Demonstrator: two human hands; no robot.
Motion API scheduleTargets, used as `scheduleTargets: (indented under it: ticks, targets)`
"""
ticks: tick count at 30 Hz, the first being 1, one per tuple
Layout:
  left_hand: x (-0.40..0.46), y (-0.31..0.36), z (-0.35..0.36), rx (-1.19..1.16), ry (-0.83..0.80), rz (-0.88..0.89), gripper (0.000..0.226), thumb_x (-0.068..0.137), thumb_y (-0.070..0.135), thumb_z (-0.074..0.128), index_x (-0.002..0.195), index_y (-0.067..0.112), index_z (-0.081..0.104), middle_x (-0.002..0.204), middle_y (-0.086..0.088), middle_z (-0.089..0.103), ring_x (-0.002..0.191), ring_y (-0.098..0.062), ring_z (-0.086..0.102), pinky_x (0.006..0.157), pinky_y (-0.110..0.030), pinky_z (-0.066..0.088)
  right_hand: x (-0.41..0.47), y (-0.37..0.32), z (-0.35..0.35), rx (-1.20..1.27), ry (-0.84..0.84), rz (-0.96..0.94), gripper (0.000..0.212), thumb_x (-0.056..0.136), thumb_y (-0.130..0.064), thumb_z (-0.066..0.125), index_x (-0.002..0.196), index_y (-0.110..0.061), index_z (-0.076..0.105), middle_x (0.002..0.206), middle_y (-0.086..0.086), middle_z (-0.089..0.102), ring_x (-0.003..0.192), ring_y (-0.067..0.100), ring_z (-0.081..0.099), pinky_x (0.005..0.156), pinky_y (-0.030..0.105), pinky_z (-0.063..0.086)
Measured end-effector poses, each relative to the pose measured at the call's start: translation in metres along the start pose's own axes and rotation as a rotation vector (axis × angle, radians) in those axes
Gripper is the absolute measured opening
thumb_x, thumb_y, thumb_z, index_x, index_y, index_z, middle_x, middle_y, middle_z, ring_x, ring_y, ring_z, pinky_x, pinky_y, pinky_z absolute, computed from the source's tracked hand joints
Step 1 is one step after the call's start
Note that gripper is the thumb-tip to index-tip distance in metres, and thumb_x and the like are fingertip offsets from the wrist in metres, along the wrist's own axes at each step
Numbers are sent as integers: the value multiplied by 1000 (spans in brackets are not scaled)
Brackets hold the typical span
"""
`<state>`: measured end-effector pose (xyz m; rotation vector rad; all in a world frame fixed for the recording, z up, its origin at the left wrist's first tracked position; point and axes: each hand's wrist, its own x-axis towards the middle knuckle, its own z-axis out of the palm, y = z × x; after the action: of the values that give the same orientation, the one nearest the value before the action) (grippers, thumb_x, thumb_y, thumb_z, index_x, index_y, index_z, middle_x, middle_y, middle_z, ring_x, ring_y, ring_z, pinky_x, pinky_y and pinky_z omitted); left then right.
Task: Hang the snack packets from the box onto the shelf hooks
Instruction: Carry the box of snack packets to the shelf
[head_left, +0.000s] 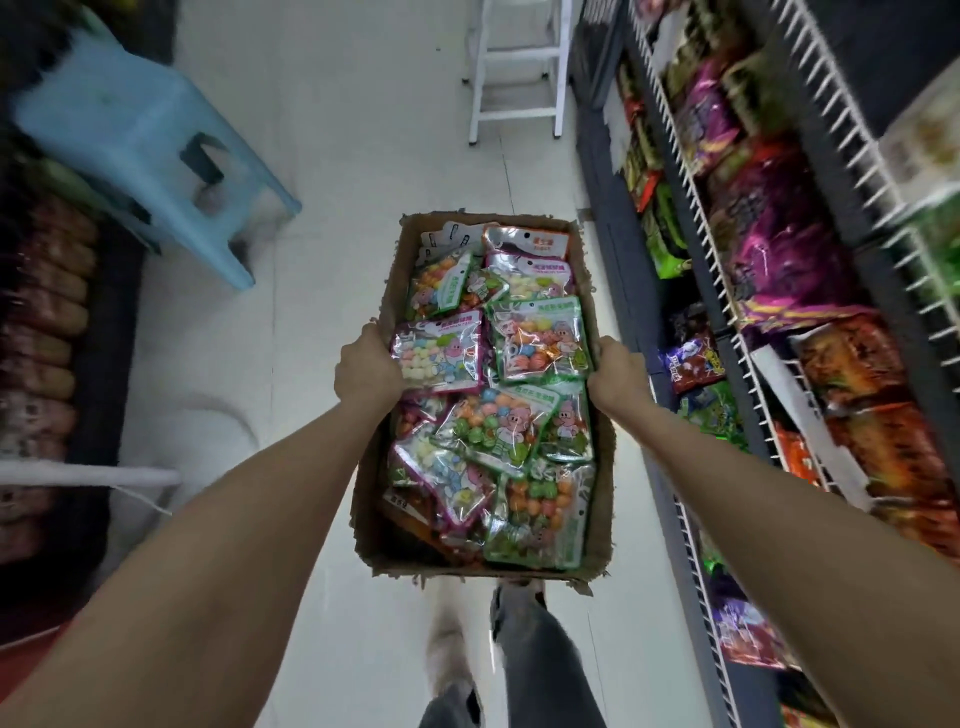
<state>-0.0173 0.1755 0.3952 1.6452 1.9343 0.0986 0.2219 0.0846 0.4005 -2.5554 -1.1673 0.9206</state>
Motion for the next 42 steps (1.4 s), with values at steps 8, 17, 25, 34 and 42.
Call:
scheduleTargets:
  ticks: [8, 17, 25, 34, 42]
  targets:
    - [90, 134, -102, 4, 145, 5, 29, 90, 16, 47, 117, 5, 51, 111, -21, 60, 102, -41, 56, 75, -38, 42, 110, -108, -132, -48, 63, -125, 19, 87, 6, 40, 91, -11, 49, 105, 19, 55, 92, 34, 52, 68, 36, 39]
    - [236, 278, -187, 7, 244, 21, 34, 90, 5, 40, 122, 9, 52, 117, -18, 60, 108, -37, 56, 75, -35, 39, 264, -225, -262, -103, 218, -184, 16, 87, 5, 41, 82, -9, 46, 90, 16, 53, 81, 31, 51, 66, 33, 38]
    - [405, 402, -256, 40, 249, 93, 30, 90, 5, 44, 116, 8, 56, 112, -16, 61, 102, -36, 57, 70, -34, 39, 417, -333, -351, -84, 313, -188, 14, 86, 5, 43, 82, -8, 46, 84, 13, 52, 79, 28, 49, 61, 31, 35]
    - [574, 533, -306, 20, 315, 130, 29, 89, 6, 46, 115, 10, 58, 111, -16, 61, 100, -36, 57, 70, -34, 39, 579, -430, -441, -56, 361, -154, 27, 86, 6, 41, 68, -12, 31, 87, 12, 45, 78, 29, 43, 61, 32, 34]
    - [704, 636, -327, -32, 315, 101, 32, 88, 9, 49, 118, 11, 58, 116, -16, 61, 106, -38, 57, 80, -39, 46, 716, -499, -518, -44, 391, -162, 20, 90, -1, 44, 106, -4, 56, 114, 20, 58, 105, 36, 56, 73, 33, 38]
